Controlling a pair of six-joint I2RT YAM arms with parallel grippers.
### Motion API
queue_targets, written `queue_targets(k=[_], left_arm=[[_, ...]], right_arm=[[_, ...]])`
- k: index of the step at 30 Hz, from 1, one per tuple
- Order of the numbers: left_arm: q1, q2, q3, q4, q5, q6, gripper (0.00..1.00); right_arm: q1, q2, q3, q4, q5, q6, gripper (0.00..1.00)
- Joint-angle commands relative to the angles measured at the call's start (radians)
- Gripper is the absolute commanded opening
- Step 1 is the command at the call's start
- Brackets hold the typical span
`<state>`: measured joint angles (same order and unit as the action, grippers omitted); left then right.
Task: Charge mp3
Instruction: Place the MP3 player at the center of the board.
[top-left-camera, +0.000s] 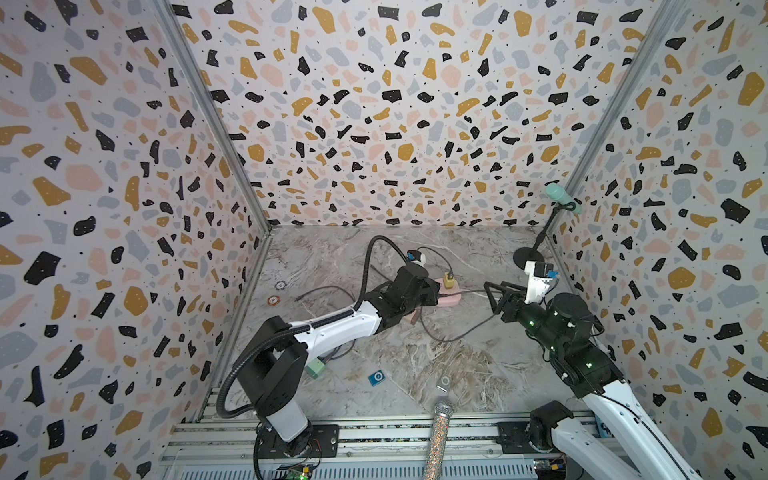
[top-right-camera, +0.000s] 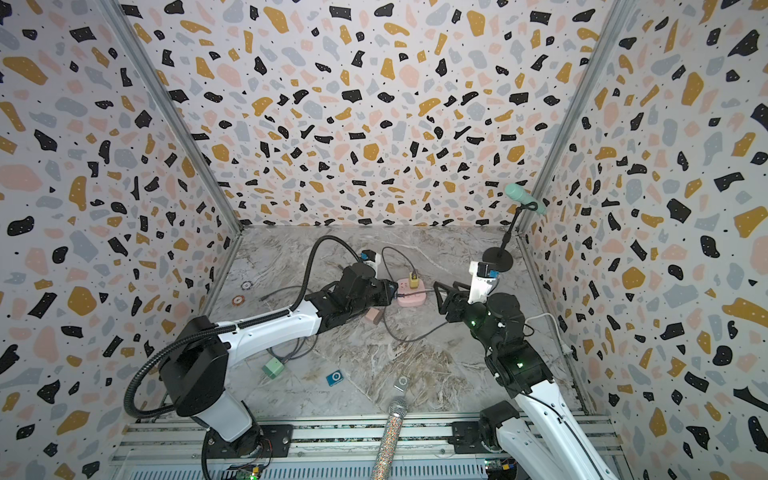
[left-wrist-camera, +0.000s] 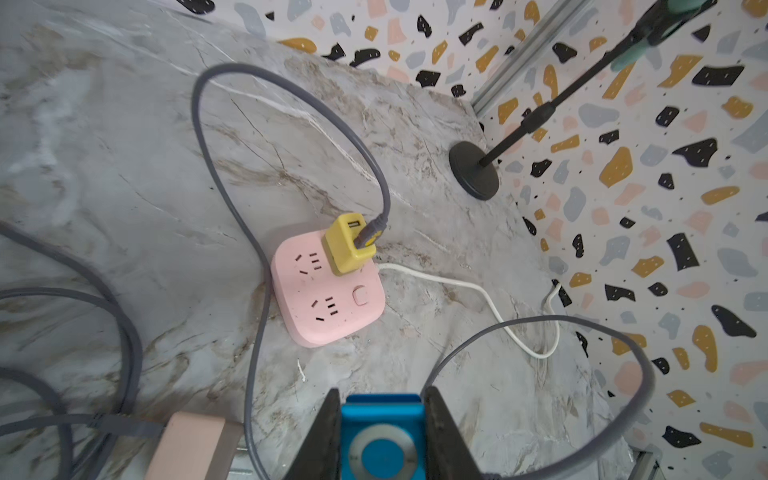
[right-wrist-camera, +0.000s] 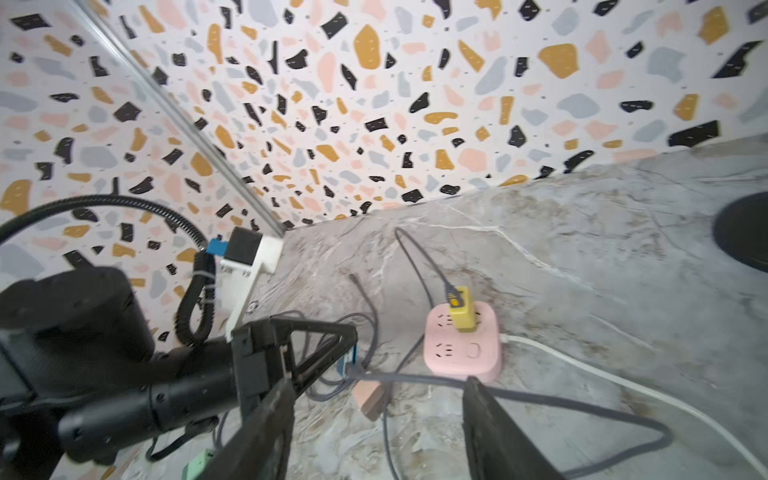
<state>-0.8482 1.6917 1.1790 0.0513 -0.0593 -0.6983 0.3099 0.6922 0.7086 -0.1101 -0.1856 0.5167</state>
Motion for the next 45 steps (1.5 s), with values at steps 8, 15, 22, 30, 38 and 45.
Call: queue_targets(k=[8,15,22,30,38,45], left_arm=[[-0.157,0.189,0.118,-0.033,0.176,0.140,0.08],[-0.238,0.250,0.146,-0.123,0.213,0.265,0.10],[-0.255,0.334,0.220,-0.327,0.137,0.415,0.11],[-0.255,0.475,0.398,-0.467,0.012,0.465,0.12],[-0.255,0.572,0.521,-0.475,-0.030,0.401,0.23],[-0.255,0.608,0.561,-0.424,0.042,0.376,0.42]], right_arm=[[-0.229,0.098,0.067,-0.066,-0.176,-0.026,0.64],[-0.307,0.142,0.061,-0.062,-0.226,-0.023,0.64],[-0.317,0.174,0.029,-0.029,-0.264,-0.018,0.63],[-0.321,0.193,0.033,-0.036,-0.249,-0.044,0.62],[-0.331,0.191,0.039,-0.050,-0.230,-0.064,0.62],[-0.334,0.188,0.016,-0.037,-0.243,-0.057,0.62]])
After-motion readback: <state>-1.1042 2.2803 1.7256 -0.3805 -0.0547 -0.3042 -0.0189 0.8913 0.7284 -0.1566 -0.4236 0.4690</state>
